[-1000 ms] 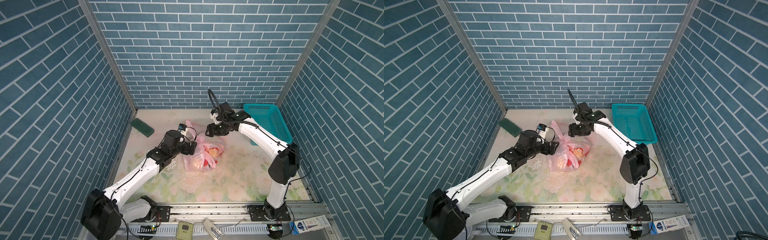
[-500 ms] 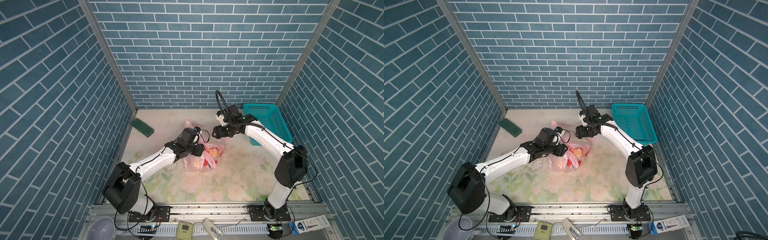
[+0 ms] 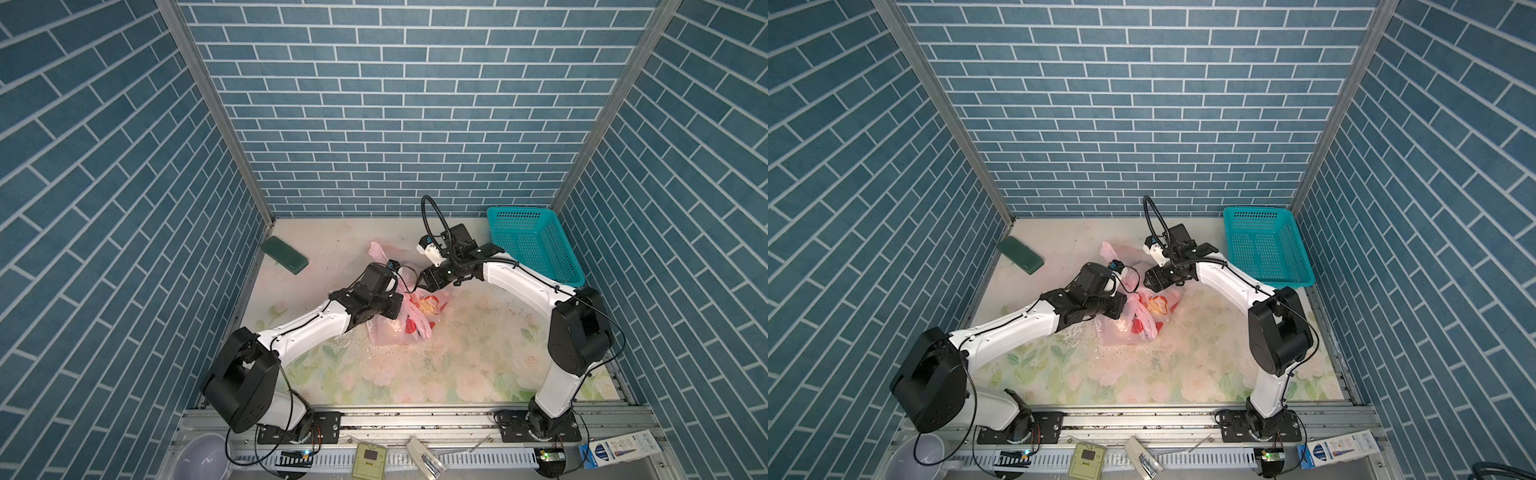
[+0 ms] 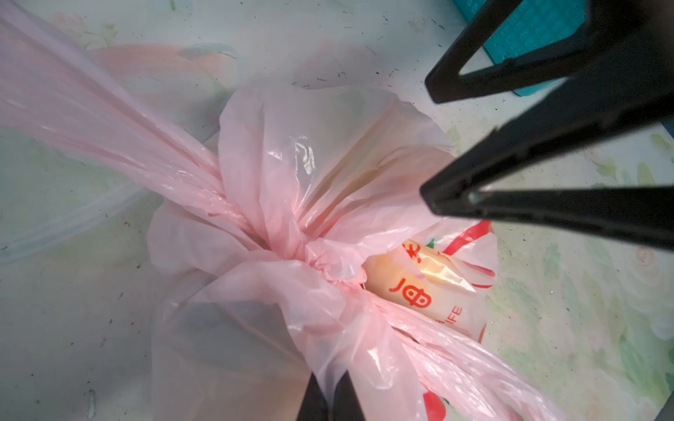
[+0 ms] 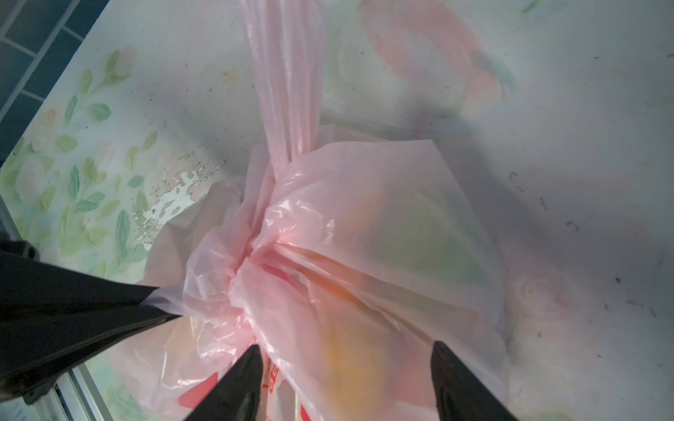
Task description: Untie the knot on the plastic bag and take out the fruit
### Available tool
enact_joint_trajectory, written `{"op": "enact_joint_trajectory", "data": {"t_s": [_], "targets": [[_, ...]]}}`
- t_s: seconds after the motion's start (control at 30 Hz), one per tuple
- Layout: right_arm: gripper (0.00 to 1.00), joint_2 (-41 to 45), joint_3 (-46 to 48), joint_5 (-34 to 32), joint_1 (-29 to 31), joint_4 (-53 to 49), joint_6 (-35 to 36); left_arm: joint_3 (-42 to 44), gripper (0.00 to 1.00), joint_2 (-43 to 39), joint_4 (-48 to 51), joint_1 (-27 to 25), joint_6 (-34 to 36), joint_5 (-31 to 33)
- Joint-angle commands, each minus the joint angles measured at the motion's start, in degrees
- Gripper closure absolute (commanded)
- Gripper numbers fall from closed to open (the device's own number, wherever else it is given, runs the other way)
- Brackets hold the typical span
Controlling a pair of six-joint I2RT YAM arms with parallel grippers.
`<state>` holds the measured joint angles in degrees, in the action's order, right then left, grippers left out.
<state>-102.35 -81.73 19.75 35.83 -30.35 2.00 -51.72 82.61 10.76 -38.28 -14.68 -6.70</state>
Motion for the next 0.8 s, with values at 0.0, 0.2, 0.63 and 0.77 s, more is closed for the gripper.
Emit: {"op": "enact_joint_trajectory", "data": {"t_s": [0.0,0.2,0.63,0.77], "targets": [[0.28,-0.8,1.4,2.0,1.6,3.6,8.0,0.8,0.96,-0.9,-1.9,-0.3,0.0,0.1],[0.29,-2.1,2.7,-0.8,3.8,5.1,12.2,0.7,1.0,-1.2,-3.1,-0.3,0.4,-0.3],[0.78,-3.0,3.0,0.4,3.9,7.5,12.2,0.5,1.0,-2.4,-2.6,-0.3,1.9,-0.3],[0.9,-2.7,3.2,0.4,3.8,6.8,12.5,1.0,1.0,-3.3,-2.3,-0.3,2.2,0.0]]}}
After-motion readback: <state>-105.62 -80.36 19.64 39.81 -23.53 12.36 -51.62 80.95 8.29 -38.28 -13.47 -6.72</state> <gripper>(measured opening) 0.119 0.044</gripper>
